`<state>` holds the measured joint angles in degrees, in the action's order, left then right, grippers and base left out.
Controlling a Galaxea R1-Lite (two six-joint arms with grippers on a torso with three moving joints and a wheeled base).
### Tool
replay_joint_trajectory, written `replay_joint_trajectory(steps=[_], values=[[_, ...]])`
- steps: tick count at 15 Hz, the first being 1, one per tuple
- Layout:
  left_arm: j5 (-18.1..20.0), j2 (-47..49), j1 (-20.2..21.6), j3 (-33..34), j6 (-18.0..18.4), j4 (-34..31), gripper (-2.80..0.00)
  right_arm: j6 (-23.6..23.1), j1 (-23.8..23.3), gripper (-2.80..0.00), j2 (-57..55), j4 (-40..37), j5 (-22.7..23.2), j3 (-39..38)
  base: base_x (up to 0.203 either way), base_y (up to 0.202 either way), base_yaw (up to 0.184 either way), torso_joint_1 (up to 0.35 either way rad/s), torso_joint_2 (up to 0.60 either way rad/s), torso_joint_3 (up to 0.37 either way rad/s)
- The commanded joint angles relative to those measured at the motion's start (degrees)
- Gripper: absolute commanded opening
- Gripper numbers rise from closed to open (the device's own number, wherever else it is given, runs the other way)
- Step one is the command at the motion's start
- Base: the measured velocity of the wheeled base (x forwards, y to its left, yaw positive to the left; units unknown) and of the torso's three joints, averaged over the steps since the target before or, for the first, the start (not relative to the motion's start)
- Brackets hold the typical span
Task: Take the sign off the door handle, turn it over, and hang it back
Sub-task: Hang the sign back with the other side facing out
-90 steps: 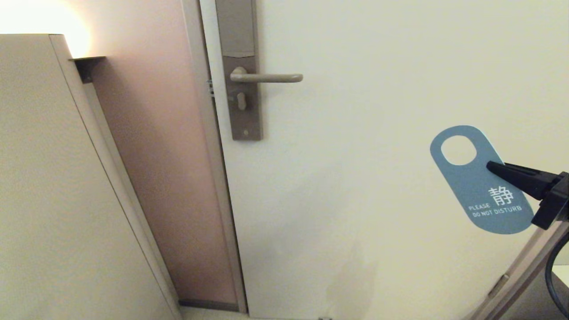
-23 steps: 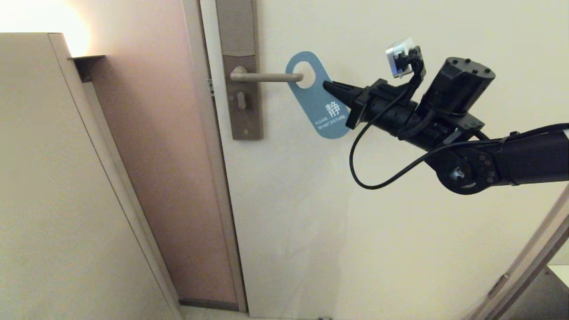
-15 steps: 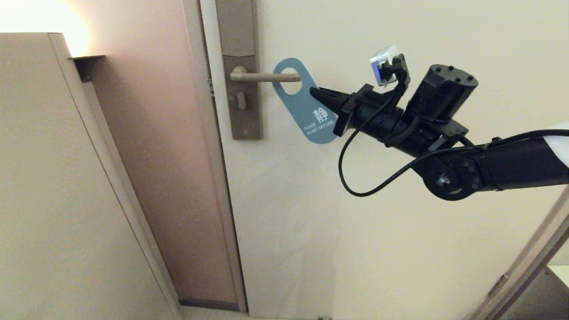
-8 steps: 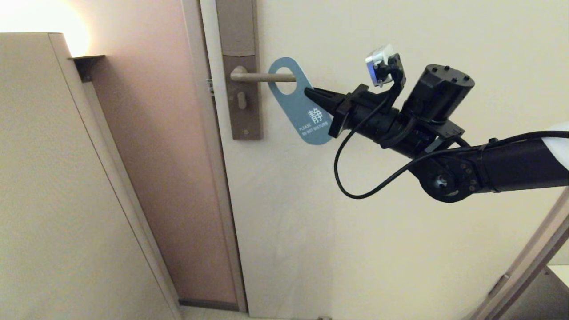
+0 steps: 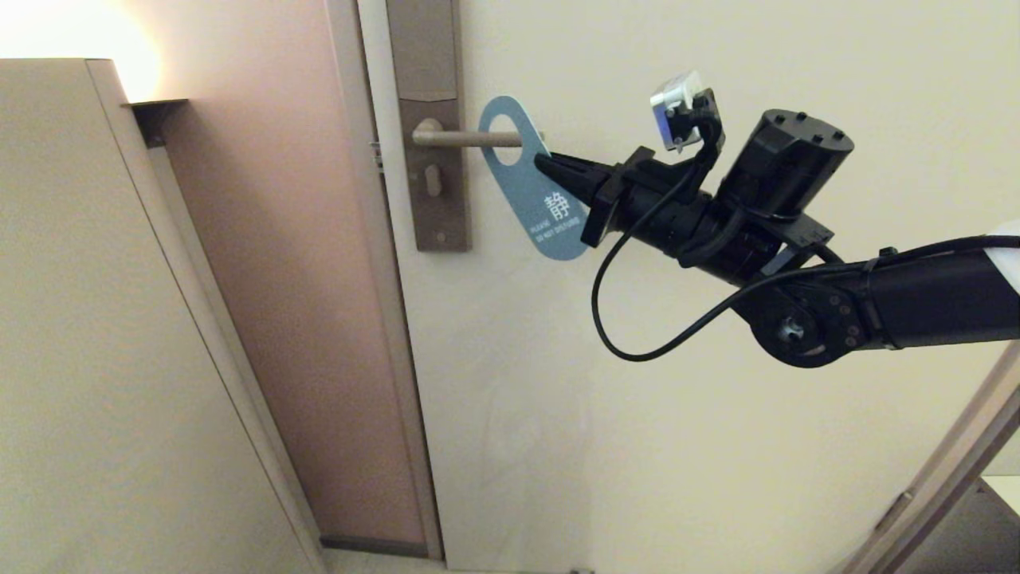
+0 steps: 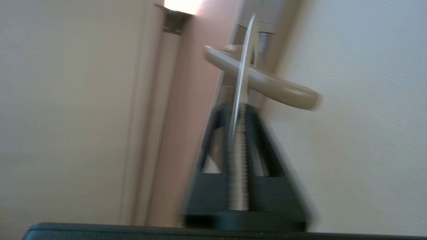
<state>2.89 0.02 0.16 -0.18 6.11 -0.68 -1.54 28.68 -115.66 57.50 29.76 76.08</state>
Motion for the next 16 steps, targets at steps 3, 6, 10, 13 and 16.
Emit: replay_joint_trajectory(steps=[3,6,10,13,16], values=[[0.0,0.0,0.0,0.0,0.0,0.0,-2.80,-0.2,0.9,0.00,0.2,0.3,0.1,0.0,0.000,0.000,0.000,0.000,0.00,0.000],[0.0,0.0,0.0,0.0,0.0,0.0,-2.80,-0.5,0.9,0.00,0.2,0.3,0.1,-0.2,0.000,0.000,0.000,0.000,0.00,0.000],[0.0,0.0,0.0,0.0,0.0,0.0,-2.80,-0.2,0.9,0.00,0.0,0.8,0.2,0.0,0.000,0.000,0.000,0.000,0.00,0.000],[0.0,0.0,0.0,0.0,0.0,0.0,-2.80,0.1,0.9,0.00,-0.1,0.8,0.3,-0.1,0.000,0.000,0.000,0.000,0.00,0.000],[0.0,0.0,0.0,0.0,0.0,0.0,-2.80,0.1,0.9,0.00,-0.1,0.7,0.5,-0.2,0.000,0.000,0.000,0.000,0.00,0.000]])
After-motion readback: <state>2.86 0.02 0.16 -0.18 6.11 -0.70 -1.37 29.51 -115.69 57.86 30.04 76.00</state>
